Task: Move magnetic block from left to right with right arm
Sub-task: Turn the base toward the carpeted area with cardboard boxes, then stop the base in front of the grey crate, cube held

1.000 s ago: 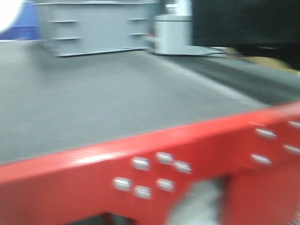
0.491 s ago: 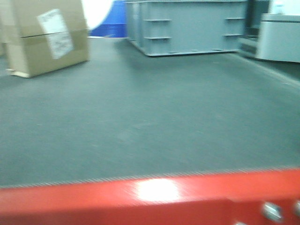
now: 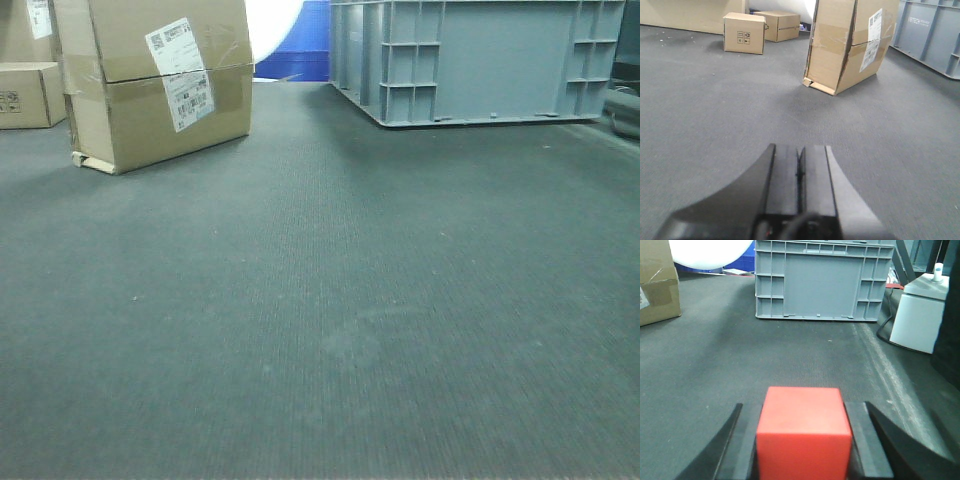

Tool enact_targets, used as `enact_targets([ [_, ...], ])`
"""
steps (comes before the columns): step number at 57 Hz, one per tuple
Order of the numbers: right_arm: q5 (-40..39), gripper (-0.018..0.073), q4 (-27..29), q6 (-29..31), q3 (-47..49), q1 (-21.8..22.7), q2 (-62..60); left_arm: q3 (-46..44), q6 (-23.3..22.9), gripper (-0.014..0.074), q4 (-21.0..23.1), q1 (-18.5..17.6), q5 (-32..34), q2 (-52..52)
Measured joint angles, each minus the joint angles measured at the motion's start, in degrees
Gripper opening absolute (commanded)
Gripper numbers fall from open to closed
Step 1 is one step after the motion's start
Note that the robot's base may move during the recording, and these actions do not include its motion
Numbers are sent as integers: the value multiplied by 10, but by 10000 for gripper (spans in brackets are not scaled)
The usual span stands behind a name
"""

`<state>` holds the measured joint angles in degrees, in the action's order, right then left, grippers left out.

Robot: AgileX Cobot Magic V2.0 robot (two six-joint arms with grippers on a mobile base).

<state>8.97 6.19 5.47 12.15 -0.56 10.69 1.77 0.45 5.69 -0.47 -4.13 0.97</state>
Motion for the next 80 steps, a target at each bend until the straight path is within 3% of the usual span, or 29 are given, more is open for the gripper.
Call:
enact_targets([
  [80, -3, 338, 0, 0, 0, 0, 0, 0, 0, -126, 0, 0, 0, 0],
])
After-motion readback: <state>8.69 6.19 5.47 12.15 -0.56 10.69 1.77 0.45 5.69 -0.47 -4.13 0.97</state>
